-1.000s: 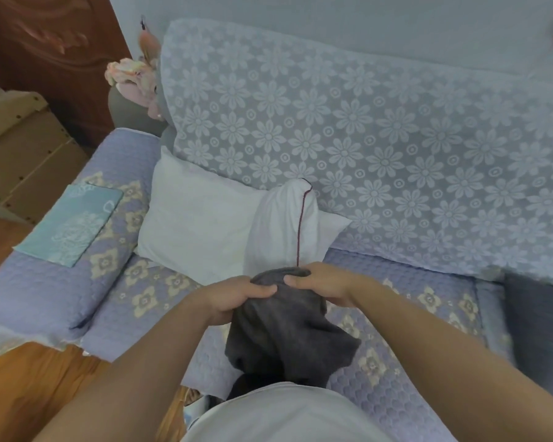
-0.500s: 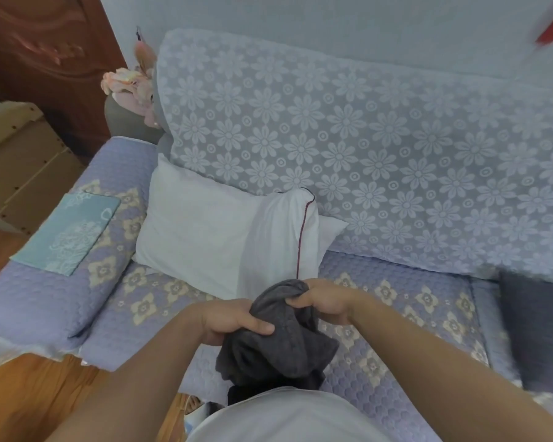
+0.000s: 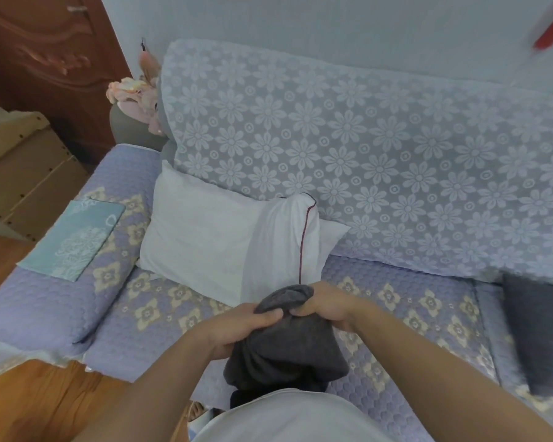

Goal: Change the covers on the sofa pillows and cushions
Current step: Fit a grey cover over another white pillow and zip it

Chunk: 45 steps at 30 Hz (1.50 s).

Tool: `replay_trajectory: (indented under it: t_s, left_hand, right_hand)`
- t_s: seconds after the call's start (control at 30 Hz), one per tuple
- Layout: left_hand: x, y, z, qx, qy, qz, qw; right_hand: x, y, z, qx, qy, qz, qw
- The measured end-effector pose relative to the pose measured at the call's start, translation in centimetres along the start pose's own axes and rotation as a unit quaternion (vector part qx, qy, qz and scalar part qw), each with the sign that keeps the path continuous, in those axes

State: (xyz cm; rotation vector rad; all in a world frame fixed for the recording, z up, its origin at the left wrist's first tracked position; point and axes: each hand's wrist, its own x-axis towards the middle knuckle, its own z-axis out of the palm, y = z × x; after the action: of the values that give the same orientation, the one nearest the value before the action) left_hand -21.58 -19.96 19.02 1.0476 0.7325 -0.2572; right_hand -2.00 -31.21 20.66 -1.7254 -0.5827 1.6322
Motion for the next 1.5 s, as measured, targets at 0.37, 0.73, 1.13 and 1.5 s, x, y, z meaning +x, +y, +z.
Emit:
replay_trajectory:
  t_s: [0.37, 0.73, 1.13, 1.5]
  left_hand:
    - [-0.3, 0.5, 0.8, -0.122, -0.026, 0.042, 0.991]
    - [-1.0, -0.4, 1.8, -0.236, -0.015, -0.024, 0.971]
    - [0.7, 0.3, 2.8, 0.257, 0.375, 0.128, 0.881]
    - [-1.7, -3.9, 1.3, 0.484, 0.405, 0.382, 0.675]
  right_hand:
    - [-0.4, 0.2, 1.9, 0.064, 0.033, -0.028, 0.997]
    - [-0.4, 1.0, 2.5, 0.005, 0.087, -0.043, 0.995]
    - [-1.8, 1.0, 3.9, -0.016, 0.142, -0.083, 0.986]
    - [-3.8, -5.1, -1.8, -0.294, 0.072, -0.097, 0.948]
